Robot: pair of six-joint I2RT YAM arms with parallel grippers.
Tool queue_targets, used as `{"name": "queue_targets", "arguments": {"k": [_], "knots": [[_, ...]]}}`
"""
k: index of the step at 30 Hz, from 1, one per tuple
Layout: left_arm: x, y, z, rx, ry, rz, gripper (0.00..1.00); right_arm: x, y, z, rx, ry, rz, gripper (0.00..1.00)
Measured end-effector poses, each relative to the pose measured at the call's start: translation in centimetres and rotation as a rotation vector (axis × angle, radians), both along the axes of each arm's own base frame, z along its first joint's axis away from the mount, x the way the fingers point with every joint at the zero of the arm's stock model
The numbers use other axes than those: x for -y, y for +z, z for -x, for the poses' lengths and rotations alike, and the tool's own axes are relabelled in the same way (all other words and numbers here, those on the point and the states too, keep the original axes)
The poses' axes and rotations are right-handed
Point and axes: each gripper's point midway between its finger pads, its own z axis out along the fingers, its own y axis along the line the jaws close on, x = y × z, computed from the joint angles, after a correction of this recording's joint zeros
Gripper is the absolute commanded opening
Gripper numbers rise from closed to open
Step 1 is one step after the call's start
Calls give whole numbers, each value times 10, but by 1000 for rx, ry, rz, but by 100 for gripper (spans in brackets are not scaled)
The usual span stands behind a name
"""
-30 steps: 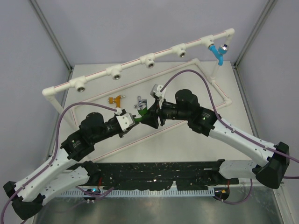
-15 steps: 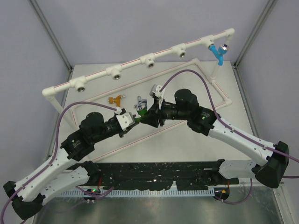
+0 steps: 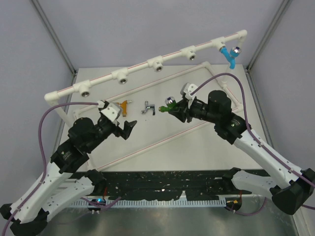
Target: Install the water faucets
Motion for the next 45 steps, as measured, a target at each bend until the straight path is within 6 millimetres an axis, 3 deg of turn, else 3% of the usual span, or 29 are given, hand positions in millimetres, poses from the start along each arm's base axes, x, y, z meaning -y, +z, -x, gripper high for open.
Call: {"name": "queue_targets", "arguments": {"k": [7, 11, 14, 17, 22, 27, 33, 37, 45], "knots": [[-62, -3, -10, -108, 292, 124, 99, 48, 11, -23, 383, -168, 54, 5], [-101, -4, -15, -132, 470, 215, 100, 74, 9, -47, 605, -288, 119, 5], [-128, -16, -17, -173, 604, 277, 100, 100, 9, -68, 720, -388, 167, 5], [-146, -30, -19, -205, 707, 285, 100, 121, 23, -81, 819, -471, 188, 5], [-182, -48, -18, -181, 910, 267, 100, 143, 68, -89, 1025, -589, 147, 5], [-219, -50, -8, -81, 1082, 218, 100, 160, 85, -98, 1135, -659, 149, 5], [-239, -44, -12, -37, 1197, 161, 100, 156, 79, -112, 1198, -631, 188, 5], [-238, -47, -16, -37, 1189, 161, 100, 147, 75, -118, 1220, -586, 211, 6], [-230, -32, -13, 20, 1118, 210, 99, 135, 89, -118, 1293, -529, 209, 5]]}}
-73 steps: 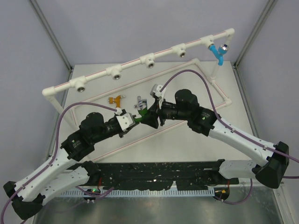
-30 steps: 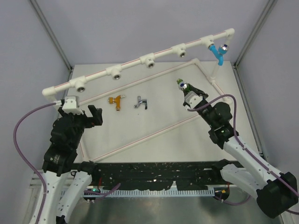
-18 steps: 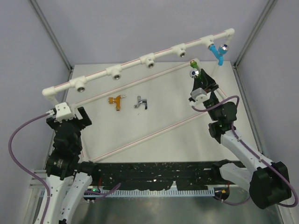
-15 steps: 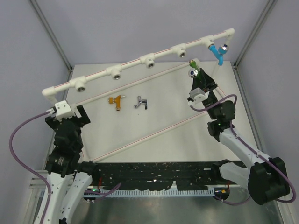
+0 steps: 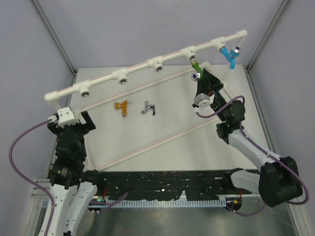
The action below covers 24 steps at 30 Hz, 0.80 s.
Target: Install the water faucets
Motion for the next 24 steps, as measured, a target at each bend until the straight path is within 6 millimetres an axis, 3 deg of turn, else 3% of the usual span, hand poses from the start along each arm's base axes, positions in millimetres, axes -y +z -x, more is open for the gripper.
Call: {"name": "queue_targets", "arguments": {"k": [7, 14, 19, 24], "knots": [[9, 4, -2, 10, -66, -19, 100, -3, 12, -5, 34, 2, 27, 5], [14, 20, 6, 80, -109, -21, 100, -4, -5, -23, -7, -13, 55, 5], [18, 48, 14, 134, -134, 29, 100, 0, -15, -33, -27, -31, 74, 5], [38, 82, 20, 216, -227, 176, 99, -1, -14, -33, -26, -27, 74, 5]]}}
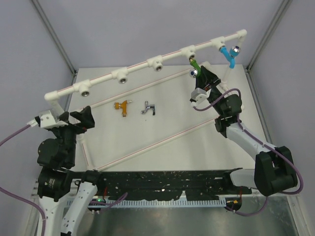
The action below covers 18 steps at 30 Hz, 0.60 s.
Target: Install the water faucets
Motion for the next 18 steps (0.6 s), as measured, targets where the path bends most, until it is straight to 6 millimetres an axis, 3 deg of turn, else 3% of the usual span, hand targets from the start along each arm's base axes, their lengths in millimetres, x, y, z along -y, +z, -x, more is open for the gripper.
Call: {"name": "queue_targets", "arguments": {"k": [4, 10, 14, 18], "knots": [[24, 4, -5, 9, -109, 152, 98, 2, 4, 3, 1, -1, -7, 5], [46, -2, -32, -73, -164, 339, 98, 6, 17, 13, 22, -3, -21, 5], [49, 8, -41, -69, -151, 451, 98, 7, 22, 17, 29, -1, -25, 5], [40, 21, -42, -2, -100, 573, 95, 7, 23, 17, 28, -1, -25, 5]]}}
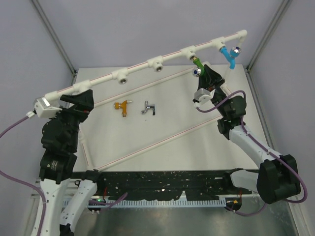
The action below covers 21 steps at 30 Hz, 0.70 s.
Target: Install the water faucets
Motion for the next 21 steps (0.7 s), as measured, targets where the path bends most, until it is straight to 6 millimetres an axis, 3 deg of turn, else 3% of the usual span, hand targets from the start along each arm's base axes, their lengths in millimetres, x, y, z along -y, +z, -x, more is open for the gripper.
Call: {"name": "queue_targets", "arguments": {"k": [4, 9, 15, 21], "knots": [[-20, 7, 0, 67, 106, 132, 94, 0, 0, 0, -4, 2, -4, 5], [-41, 1, -10, 103, 194, 241, 94, 1, 1, 1, -3, 1, -6, 5], [-43, 0, -33, 151, 197, 334, 91, 2, 4, 3, 1, -4, -10, 5], [-46, -1, -48, 201, 206, 396, 78, 3, 4, 3, -2, -5, -8, 5]]}}
